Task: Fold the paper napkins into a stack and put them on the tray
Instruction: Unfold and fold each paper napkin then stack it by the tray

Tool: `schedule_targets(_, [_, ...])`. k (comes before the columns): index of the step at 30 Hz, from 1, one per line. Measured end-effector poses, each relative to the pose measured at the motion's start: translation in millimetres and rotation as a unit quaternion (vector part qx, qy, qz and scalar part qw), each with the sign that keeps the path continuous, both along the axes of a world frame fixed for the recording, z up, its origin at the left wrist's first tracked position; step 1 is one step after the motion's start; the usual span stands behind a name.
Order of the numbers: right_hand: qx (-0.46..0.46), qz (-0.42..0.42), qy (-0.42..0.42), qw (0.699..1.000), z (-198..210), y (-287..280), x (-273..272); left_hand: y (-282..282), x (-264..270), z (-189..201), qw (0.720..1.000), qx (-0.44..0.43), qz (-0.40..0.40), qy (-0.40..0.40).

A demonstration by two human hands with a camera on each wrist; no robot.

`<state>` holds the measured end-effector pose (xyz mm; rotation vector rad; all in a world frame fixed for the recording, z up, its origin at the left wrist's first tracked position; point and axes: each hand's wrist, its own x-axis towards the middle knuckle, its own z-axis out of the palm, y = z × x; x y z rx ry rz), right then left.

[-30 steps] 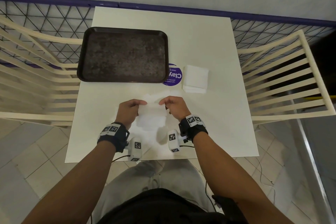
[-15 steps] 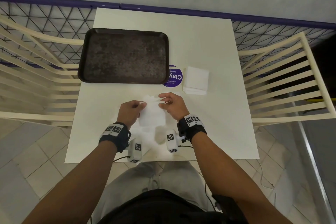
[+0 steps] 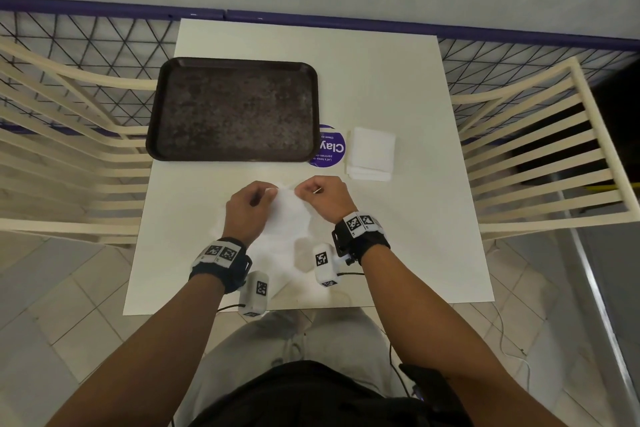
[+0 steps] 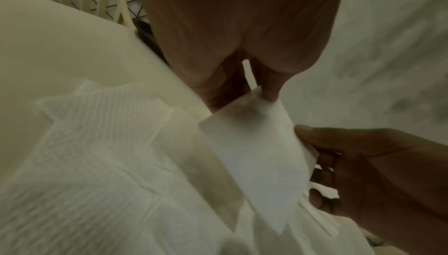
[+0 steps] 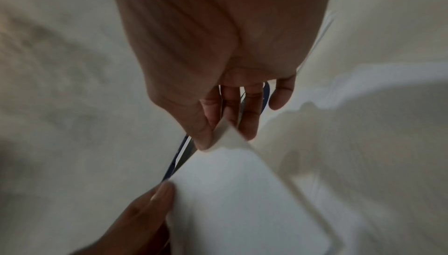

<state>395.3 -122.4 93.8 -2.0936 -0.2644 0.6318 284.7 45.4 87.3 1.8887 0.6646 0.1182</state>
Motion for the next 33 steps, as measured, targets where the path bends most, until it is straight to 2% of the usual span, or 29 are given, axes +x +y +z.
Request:
schedule_targets(10, [0.031,-0.061,0.044,0.997,-3,-8,0,-18,11,-3,0.998,0.045,0.041,-0.022])
schedule_targets(16, [-0.011,-0.003,0.057,0.998,4,-20,2,-26,25,-2,0.998,0.032,0.06,-0.008])
schedule_targets(20, [-0.02,-0.07,0.016,0.997,5,-39,45,-28,29,0,0.998,-0.016,0.028,0.047])
schedule_targets(24, [-0.06,-0.159,-0.019,0.985,3,-69,107,-24,22,-7,0.997,-0.025,0.009,0.076])
schedule_targets(29, [-0.134,-0.168,-0.032,0.976,-1,-102,160,-15,14,-16,0.994,-0.02,0.022,0.11])
schedule_targets(33, [-0.164,-0.176,-0.026,0.97,-9,-112,176,-9,8,-24,0.991,-0.022,0.04,0.125])
